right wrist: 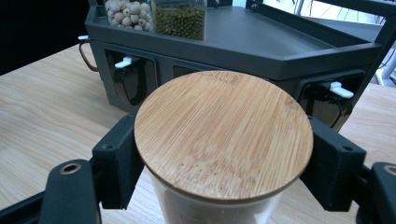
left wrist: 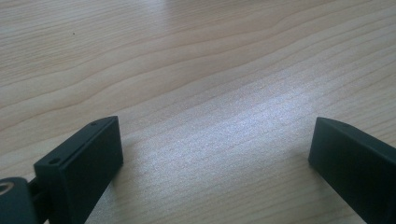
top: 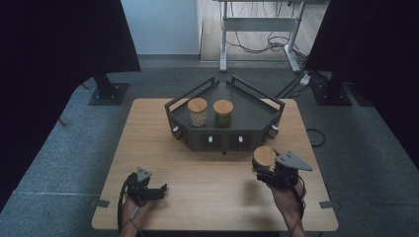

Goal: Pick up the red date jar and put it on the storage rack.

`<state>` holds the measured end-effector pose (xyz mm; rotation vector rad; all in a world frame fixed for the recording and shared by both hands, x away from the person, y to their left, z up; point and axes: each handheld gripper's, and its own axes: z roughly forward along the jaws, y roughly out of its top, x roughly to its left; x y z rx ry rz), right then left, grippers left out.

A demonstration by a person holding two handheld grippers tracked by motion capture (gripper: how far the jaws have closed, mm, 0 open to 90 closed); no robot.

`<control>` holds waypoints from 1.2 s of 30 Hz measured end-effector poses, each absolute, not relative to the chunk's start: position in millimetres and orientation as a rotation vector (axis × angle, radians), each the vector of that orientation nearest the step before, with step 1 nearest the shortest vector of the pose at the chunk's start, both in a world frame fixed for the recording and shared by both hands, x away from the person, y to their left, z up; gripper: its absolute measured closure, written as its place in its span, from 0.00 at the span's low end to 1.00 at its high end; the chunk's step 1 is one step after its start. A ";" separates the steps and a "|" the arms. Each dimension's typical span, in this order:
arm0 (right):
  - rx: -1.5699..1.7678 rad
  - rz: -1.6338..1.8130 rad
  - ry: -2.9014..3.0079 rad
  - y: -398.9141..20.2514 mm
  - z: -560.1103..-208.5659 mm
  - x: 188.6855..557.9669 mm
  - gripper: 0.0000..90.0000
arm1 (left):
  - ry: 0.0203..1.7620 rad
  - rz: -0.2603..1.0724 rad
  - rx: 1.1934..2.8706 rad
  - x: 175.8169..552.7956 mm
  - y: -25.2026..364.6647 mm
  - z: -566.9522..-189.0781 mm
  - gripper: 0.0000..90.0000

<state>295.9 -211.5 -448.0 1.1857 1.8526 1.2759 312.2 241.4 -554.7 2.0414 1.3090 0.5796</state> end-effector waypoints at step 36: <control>1.202 1.290 1.851 -210.6 -431.3 313.2 0.26 | 1.306 0.579 2.044 312.5 241.5 -554.6 0.03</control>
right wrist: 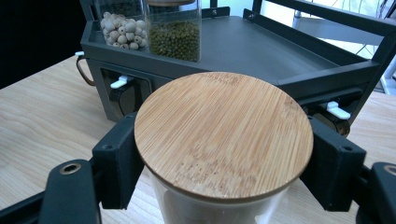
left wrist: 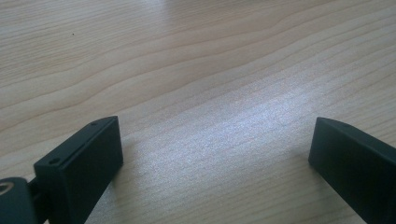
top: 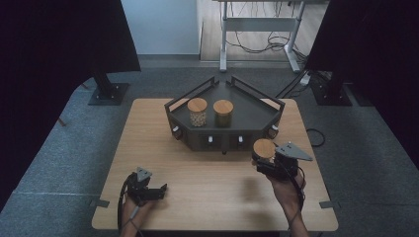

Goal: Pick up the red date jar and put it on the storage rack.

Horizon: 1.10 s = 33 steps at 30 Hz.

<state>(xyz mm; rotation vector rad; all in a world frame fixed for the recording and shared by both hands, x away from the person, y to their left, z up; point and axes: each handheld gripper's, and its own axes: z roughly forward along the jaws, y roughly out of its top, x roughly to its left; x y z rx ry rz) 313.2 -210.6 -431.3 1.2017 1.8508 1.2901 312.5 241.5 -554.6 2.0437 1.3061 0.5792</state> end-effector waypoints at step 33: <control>1.187 1.312 1.868 -205.1 -409.9 333.9 0.26 | 1.307 0.578 2.041 312.5 241.2 -554.7 0.03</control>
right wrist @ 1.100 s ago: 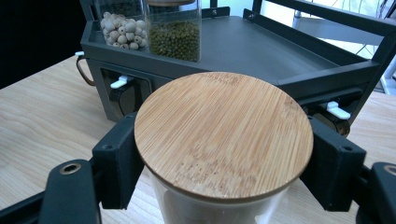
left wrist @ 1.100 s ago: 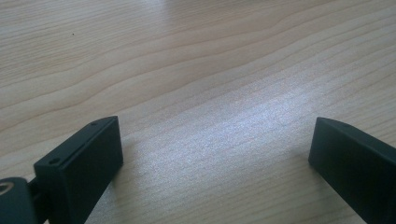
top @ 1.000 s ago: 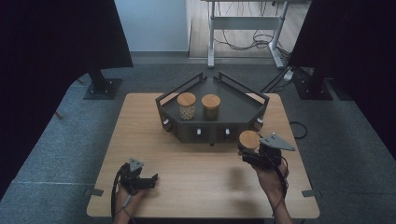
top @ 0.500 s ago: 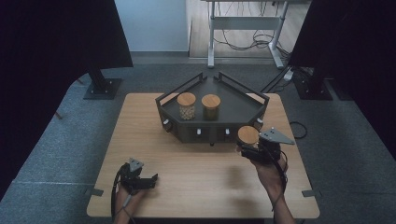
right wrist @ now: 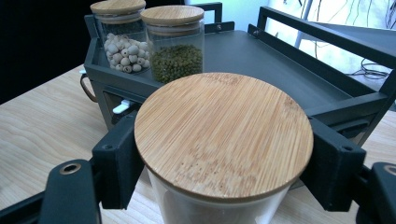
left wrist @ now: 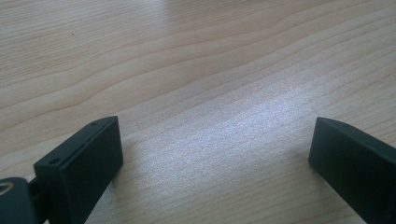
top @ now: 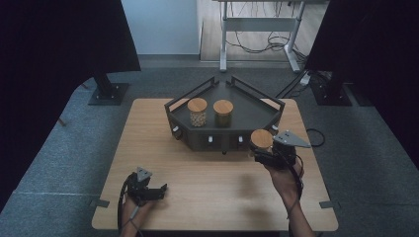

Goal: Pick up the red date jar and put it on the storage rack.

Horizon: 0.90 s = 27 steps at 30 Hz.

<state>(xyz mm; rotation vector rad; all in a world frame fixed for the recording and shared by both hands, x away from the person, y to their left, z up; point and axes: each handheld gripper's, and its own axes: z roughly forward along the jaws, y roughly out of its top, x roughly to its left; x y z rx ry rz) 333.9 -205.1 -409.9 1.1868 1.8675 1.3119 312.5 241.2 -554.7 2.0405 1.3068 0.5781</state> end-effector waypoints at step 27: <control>1.173 1.311 1.853 -201.9 -394.4 349.5 0.26 | 1.308 0.578 2.038 312.5 241.1 -554.8 0.03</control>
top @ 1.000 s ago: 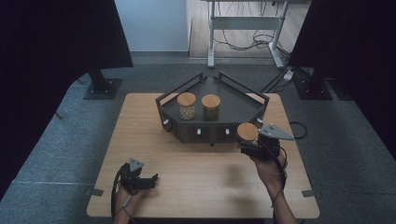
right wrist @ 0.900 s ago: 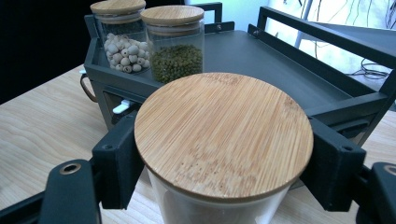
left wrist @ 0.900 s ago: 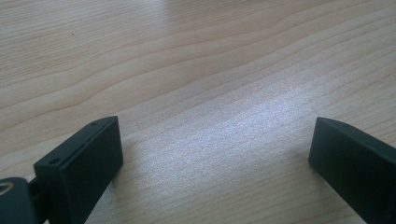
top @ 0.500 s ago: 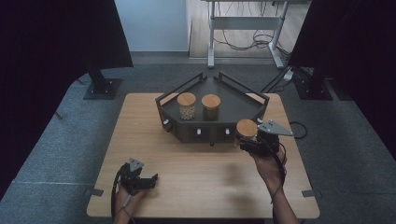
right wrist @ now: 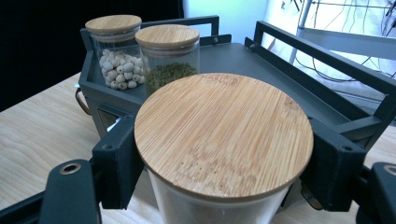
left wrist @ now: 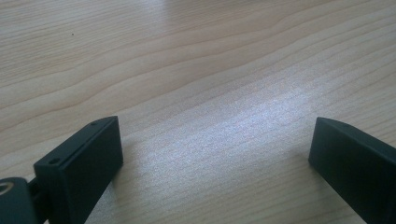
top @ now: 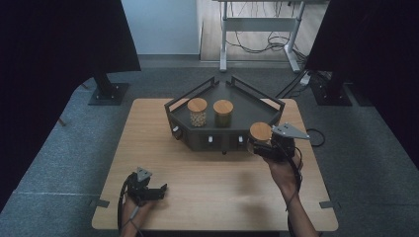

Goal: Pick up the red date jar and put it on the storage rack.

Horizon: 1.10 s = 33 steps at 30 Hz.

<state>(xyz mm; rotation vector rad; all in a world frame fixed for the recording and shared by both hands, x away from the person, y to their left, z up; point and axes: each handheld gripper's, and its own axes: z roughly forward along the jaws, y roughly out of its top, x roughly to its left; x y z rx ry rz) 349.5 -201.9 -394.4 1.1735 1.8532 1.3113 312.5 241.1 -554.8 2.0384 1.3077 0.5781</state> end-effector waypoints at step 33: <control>1.176 1.282 1.836 -196.9 -381.9 375.0 0.26 | 1.305 0.578 2.041 312.5 241.1 -554.6 0.03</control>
